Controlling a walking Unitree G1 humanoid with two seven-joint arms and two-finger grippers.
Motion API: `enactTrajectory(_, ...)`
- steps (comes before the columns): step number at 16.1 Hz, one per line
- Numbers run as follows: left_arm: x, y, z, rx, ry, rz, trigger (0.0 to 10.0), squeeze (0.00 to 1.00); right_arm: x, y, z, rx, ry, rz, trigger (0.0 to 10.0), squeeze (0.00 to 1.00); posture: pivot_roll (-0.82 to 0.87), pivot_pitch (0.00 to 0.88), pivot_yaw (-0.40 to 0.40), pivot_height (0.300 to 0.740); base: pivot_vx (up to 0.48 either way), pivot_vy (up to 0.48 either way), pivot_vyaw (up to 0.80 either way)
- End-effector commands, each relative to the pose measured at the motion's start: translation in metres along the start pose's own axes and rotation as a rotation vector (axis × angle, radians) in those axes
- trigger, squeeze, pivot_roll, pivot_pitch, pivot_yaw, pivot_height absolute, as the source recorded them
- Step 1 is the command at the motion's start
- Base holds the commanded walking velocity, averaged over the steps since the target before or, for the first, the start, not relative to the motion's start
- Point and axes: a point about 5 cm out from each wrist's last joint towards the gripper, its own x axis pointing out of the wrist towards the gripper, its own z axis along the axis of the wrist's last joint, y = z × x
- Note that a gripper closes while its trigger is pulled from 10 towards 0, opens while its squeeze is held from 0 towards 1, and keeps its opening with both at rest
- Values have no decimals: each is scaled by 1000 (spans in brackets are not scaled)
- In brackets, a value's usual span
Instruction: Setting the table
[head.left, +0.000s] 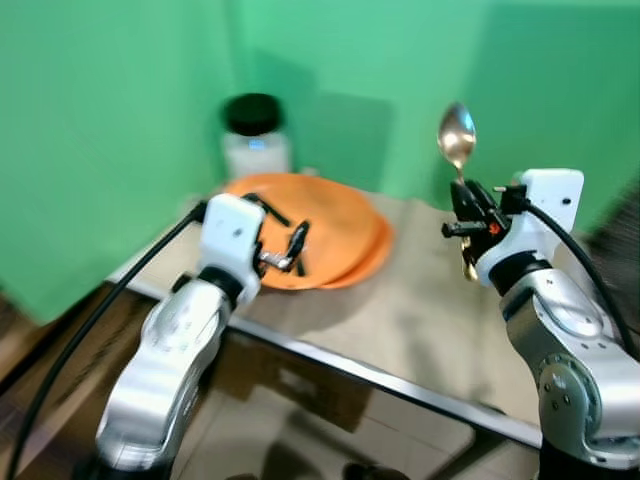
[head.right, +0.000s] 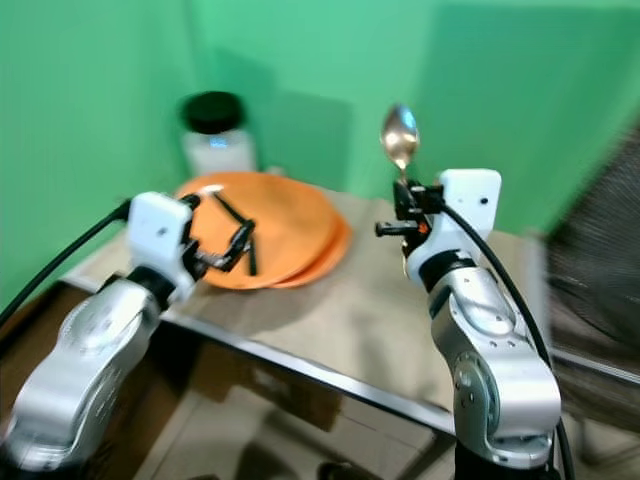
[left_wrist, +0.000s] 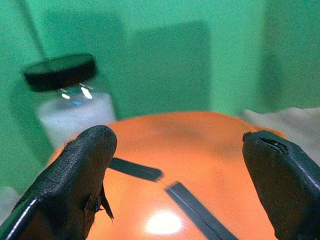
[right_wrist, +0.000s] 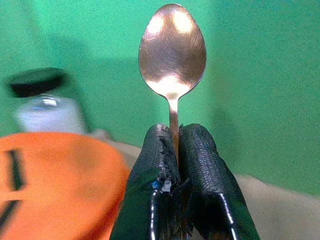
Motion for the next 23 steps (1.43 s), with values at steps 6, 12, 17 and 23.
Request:
enactTrajectory(6, 24, 9, 10, 12, -36, 36, 10000, 0, -1, 0, 3, -42, -18, -20, 10000, 0, 84, 0, 20, 740, 0, 0, -800)
enactTrajectory(12, 25, 12, 5, 25, -23, 10, 10000, 0, -2, 11, -10, -106, 57, 119, 10000, 0, 67, 0, 41, 740, 0, 0, -800)
enactTrajectory(17, 18, 20, -1, 21, -4, 23, 10000, 0, 1, 13, -12, -129, 56, 136, 10000, 0, 57, 0, 42, 740, 0, 0, -800)
enactTrajectory(23, 20, 17, -5, -38, -5, 95, 10000, 0, 1, -6, -9, -184, 22, -12, 10000, 0, 20, 0, 37, 740, 0, 0, -800)
